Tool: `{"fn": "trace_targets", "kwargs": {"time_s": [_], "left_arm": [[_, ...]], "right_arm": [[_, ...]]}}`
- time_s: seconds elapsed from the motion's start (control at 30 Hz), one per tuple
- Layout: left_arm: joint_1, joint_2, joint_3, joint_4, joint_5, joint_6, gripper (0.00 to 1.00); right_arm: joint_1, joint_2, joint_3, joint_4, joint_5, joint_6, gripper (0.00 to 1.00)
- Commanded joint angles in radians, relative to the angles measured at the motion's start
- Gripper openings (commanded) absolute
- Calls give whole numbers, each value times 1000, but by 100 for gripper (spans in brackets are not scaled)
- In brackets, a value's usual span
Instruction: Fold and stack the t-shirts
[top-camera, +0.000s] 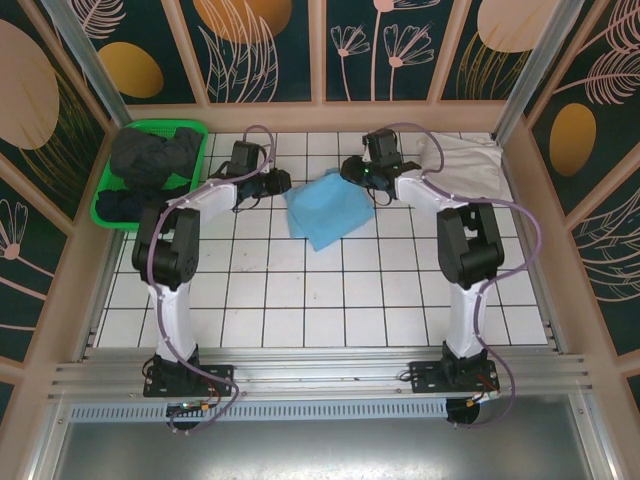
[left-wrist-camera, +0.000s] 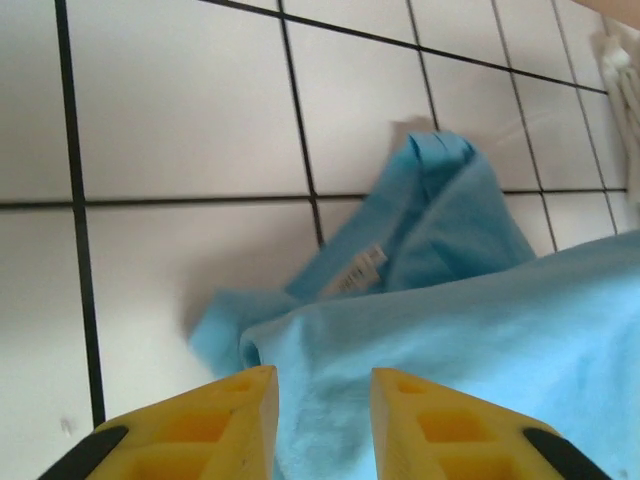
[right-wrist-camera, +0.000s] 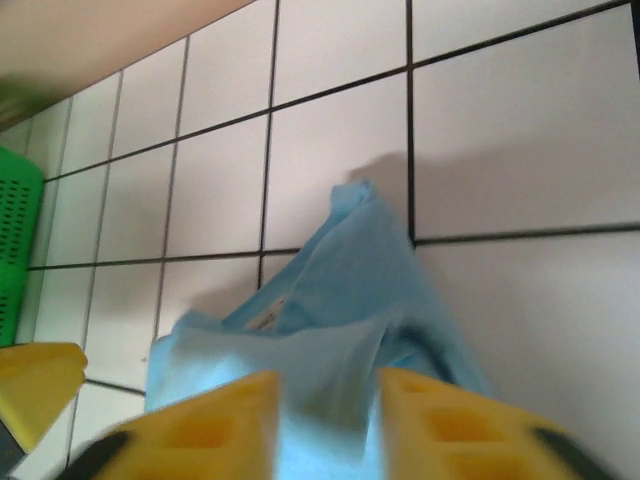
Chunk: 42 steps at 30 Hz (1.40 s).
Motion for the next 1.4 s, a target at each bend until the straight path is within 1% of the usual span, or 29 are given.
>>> {"fn": "trace_targets", "kwargs": {"time_s": [0.0,0.07,0.13,0.2,0.23,0.27,0.33,0.37,0.43,0.5,0.57,0.67,0.7,0.77,0.87,0.93,1.03,1.1,1.17,1.23,1.37], "left_arm": [[32,61,94,-51,39,6,39],[37,56,93,-60,21,12,41],[36,28,50,-38,18,16,44],[36,5,4,-9,32,22,45],[33,-2,-19,0,35,16,43],[29,-7,-40,4,46,14,40],[8,-24,-97,41,57,7,39],[-9,-37,-126,59,60,-2,39],[-47,-60,-179,93,62,-14,38],[-84,-89,-240,137,57,-31,39],[-99,-106,-300,187,62,-57,38],[-99,-110,-357,210,69,-67,35],[-99,-110,-369,208,67,-62,34],[-99,-125,-382,200,65,-58,33],[-99,-201,-393,176,61,-47,34],[-99,-272,-391,146,38,-33,39],[-98,-351,-368,101,-68,-11,46],[-94,-348,-322,74,-145,1,50],[-87,-278,-232,40,-156,18,51],[-82,-187,-131,10,-146,25,49],[-82,6,60,-23,-61,39,48]], "right_arm": [[-27,31,79,21,-23,-31,41],[-26,4,59,22,13,-56,49],[-19,-51,-22,49,42,-80,52],[-10,-105,-129,103,60,-95,52],[-4,-122,-177,131,65,-94,51],[3,-129,-214,164,44,-96,49],[15,-112,-237,208,-6,-99,43],[21,-88,-226,210,-16,-99,39],[21,-27,-170,191,-25,-100,26],[18,49,-86,167,-38,-96,18],[21,110,-6,150,-49,-98,17],[24,209,133,93,-40,-88,18],[27,245,178,67,-28,-81,21],[34,324,275,0,0,-82,33],[52,422,389,-132,41,-97,41],[66,422,412,-168,70,-130,45],[83,339,399,-178,103,-171,54],[91,240,352,-150,115,-184,61],[98,145,279,-116,134,-188,67],[106,36,164,-64,166,-181,70],[117,-145,-149,93,186,-143,71]]}}
